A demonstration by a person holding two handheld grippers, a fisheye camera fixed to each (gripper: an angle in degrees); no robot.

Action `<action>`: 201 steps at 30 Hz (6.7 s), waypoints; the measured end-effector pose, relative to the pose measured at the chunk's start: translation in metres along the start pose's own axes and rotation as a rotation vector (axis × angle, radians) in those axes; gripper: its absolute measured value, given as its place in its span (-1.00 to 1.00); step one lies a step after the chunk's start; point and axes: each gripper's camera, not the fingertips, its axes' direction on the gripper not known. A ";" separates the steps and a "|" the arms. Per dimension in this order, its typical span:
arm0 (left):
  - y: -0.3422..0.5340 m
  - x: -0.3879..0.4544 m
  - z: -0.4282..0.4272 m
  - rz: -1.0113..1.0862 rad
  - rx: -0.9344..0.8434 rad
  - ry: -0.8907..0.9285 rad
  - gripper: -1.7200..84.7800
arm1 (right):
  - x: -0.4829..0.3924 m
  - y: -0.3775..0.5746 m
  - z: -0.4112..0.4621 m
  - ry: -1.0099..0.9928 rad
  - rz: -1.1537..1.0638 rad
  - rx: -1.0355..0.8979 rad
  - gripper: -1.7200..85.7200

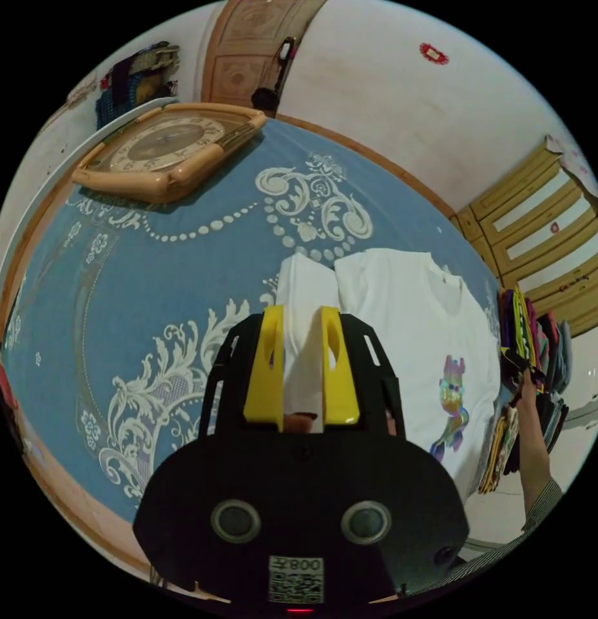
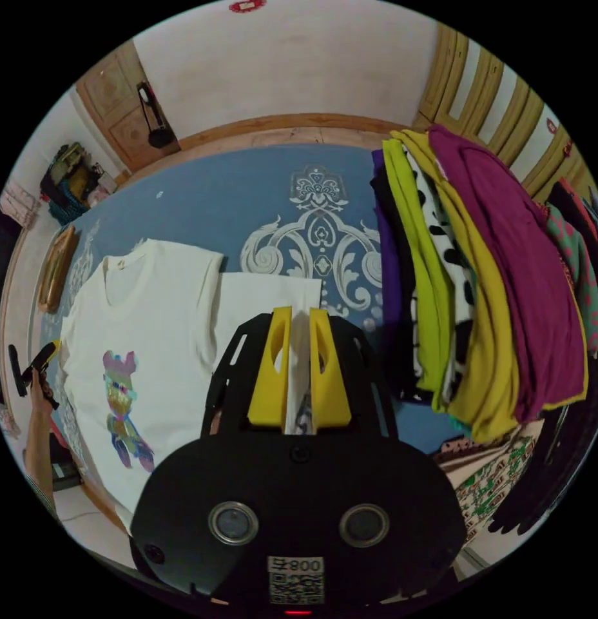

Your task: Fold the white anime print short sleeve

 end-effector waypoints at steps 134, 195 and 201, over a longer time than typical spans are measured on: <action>0.444 0.775 0.907 1.175 -0.179 0.083 -0.81 | 0.143 0.307 0.047 -0.210 0.203 0.178 -0.89; 0.230 0.268 0.650 0.580 -0.167 0.473 -0.95 | -0.277 0.171 0.217 -0.470 -0.129 0.029 -0.96; 0.246 0.137 0.522 0.405 -0.004 0.469 -0.91 | -0.339 0.172 0.215 -0.410 -0.220 0.083 -0.96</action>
